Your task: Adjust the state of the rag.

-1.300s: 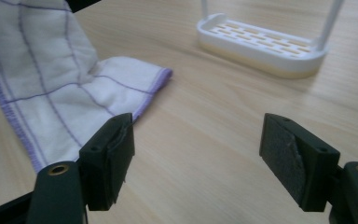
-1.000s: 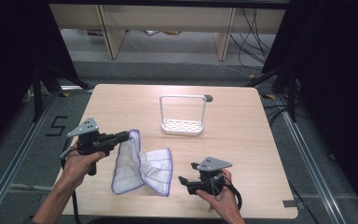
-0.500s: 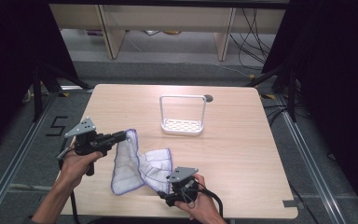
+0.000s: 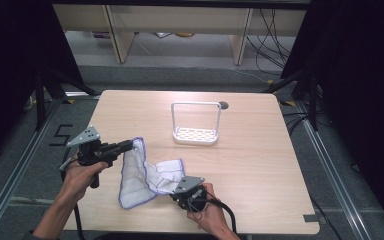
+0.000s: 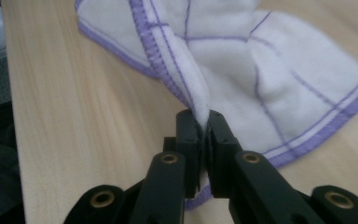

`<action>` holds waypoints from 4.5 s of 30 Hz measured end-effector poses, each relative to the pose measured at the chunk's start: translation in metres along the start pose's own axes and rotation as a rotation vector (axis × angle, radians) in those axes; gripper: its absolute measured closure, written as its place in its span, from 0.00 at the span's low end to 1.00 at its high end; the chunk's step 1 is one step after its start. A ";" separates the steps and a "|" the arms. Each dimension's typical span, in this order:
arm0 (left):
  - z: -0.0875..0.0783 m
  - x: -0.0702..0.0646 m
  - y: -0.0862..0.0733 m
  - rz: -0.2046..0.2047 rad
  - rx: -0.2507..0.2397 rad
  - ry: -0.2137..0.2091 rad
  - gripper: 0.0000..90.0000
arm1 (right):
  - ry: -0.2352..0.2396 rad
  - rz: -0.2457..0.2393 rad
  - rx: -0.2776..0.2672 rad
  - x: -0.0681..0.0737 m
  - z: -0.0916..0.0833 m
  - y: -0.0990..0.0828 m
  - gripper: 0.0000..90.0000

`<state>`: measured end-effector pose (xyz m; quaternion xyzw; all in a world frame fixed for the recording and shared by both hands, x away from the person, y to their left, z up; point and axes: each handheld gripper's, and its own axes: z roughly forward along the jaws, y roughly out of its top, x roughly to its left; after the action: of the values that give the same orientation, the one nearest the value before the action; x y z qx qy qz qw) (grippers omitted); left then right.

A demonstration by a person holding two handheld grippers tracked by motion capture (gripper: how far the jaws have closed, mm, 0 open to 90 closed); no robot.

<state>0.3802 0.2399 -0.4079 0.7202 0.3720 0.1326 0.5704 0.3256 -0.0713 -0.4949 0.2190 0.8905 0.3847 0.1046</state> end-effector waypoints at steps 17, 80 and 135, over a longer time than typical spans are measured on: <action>-0.022 -0.029 0.009 0.016 -0.066 -0.092 0.97 | -0.040 0.044 -0.183 -0.040 -0.129 0.045 0.97; 0.113 0.026 -0.071 -0.003 0.269 0.064 0.92 | -0.213 0.138 0.247 -0.161 -0.009 -0.005 0.85; 0.025 -0.062 -0.126 0.154 0.382 0.019 0.53 | -0.177 0.246 0.152 -0.037 -0.078 -0.082 0.68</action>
<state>0.3045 0.1879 -0.5172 0.8403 0.3396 0.1095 0.4081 0.3048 -0.1881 -0.5006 0.3668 0.8708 0.3055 0.1179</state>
